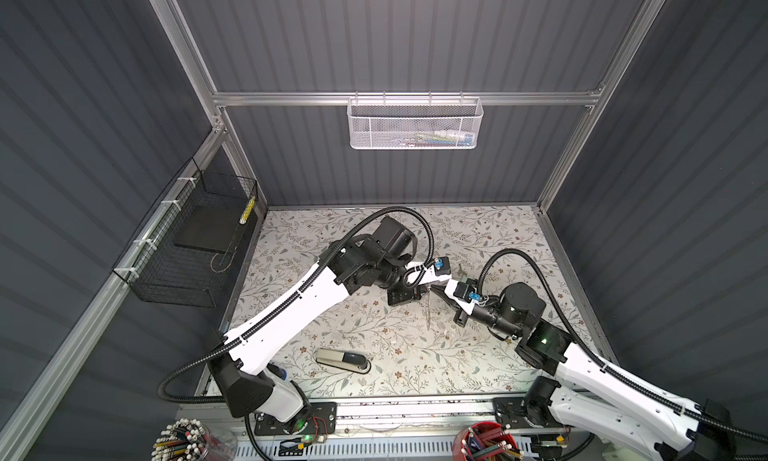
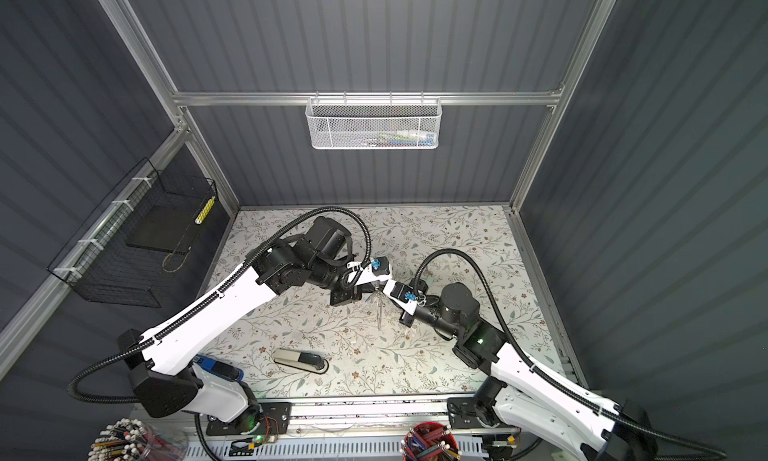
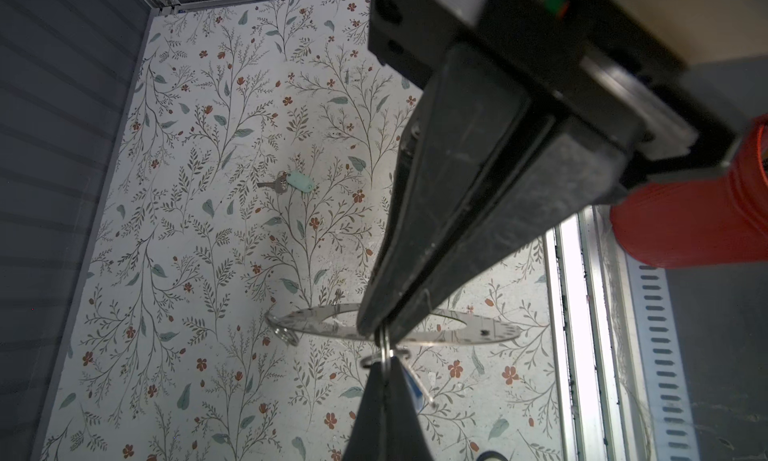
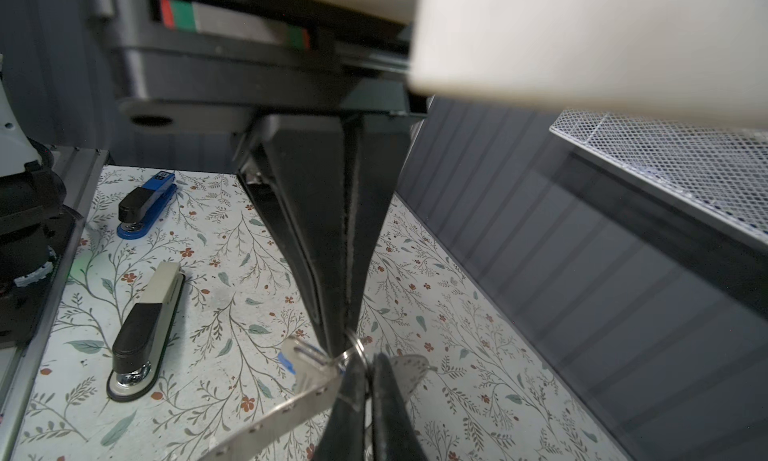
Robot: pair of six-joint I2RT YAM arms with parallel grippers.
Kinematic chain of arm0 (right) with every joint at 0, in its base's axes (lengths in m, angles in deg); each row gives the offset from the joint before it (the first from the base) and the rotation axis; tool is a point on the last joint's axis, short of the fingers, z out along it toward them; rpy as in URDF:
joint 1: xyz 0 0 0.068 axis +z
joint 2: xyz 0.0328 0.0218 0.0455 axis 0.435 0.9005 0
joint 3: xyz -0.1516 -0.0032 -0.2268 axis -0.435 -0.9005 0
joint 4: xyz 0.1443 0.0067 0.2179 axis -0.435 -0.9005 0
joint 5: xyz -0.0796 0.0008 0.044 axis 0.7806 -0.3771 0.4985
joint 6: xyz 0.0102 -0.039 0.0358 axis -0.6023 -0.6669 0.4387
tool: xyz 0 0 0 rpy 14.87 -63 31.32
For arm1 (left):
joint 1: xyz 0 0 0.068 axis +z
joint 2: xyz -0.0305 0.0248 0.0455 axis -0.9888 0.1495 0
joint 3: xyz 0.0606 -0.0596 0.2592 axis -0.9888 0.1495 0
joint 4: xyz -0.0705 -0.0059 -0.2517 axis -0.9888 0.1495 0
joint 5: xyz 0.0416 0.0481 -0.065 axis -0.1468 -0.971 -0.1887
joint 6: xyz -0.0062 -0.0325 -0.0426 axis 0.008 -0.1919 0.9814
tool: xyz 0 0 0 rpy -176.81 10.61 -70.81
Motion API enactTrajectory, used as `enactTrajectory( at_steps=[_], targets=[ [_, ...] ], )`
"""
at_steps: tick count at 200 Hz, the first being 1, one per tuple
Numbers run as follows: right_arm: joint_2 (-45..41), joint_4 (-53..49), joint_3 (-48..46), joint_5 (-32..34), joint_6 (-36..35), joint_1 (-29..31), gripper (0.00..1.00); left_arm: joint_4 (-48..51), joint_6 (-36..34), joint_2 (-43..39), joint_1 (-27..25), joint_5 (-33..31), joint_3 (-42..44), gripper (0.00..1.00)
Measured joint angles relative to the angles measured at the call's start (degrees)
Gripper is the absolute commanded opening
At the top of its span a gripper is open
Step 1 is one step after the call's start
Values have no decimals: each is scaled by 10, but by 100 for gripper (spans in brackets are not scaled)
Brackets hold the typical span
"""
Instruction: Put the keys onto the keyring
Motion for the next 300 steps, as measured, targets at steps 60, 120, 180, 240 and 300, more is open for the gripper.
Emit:
enactTrajectory(
  at_steps=[60, 120, 180, 240, 300],
  targets=[
    [-7, -3, -7, -4, 9, 0, 0, -61, 4, -46, -5, -24, 60, 53],
    [-14, 18, -21, -7, 28, -2, 0, -168, 63, -148, -5, -53, 207, 59],
    [-14, 51, -22, -19, 45, -3, 0, -263, 120, -149, -5, -42, 281, 48],
    [-12, 98, -43, -26, 67, -3, 0, -338, 151, -164, -5, -18, 315, 12],
    [9, 172, -61, -27, 97, -4, 0, -353, 153, -158, -3, 23, 318, 0]
  ],
)
